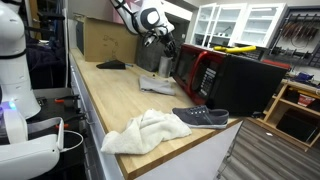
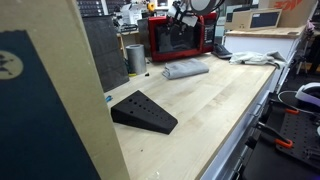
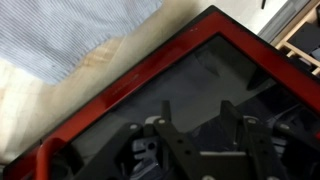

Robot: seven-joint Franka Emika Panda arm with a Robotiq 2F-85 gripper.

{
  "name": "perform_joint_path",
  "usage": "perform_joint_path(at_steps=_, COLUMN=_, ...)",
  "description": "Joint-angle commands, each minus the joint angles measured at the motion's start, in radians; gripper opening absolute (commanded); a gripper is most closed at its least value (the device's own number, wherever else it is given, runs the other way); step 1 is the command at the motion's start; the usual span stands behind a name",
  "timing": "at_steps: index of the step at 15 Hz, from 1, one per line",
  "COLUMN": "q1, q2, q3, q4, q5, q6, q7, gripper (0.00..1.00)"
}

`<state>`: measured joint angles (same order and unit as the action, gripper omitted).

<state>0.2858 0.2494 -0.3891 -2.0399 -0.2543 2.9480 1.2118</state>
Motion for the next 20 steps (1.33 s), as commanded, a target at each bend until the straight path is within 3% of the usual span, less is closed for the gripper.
perform_joint_path(at_steps=1, q1=0.076, q2=-0.039, q3=-0.070, q4=-0.013, q5=-0.101, q6=0.015, q7=0.100, gripper=0.86)
perform_joint_path(at_steps=3, q1=0.081, q2=-0.096, q3=-0.052, q4=-0.075, q5=-0.109, q6=0.000, q7=0.049, gripper=0.99)
perform_joint_path(at_steps=8, q1=0.049, q2=-0.265, q3=0.038, q4=-0.305, q5=-0.021, q6=-0.018, q7=-0.176, gripper=1.00)
perform_joint_path(at_steps=11, q1=0.056, q2=-0.346, q3=0.032, q4=-0.432, q5=0.028, q6=-0.043, q7=-0.300, gripper=1.00)
perform_joint_path(at_steps=12, q1=-0.071, q2=-0.368, q3=0.161, q4=-0.472, q5=0.080, q6=-0.051, q7=-0.391, gripper=1.00)
perform_joint_path(at_steps=13, q1=0.058, q2=-0.391, q3=0.044, q4=-0.513, q5=0.134, q6=-0.062, q7=-0.477, gripper=1.00)
perform_joint_path(at_steps=17, q1=0.093, q2=-0.418, q3=-0.011, q4=-0.565, q5=0.279, q6=-0.174, q7=-0.802, gripper=1.00)
perform_joint_path(at_steps=18, q1=-0.059, q2=-0.406, q3=0.130, q4=-0.561, q5=0.330, q6=-0.205, q7=-0.880, gripper=1.00)
perform_joint_path(at_steps=20, q1=-0.136, q2=-0.379, q3=0.164, q4=-0.537, q5=0.320, q6=-0.254, q7=-0.953, gripper=1.00)
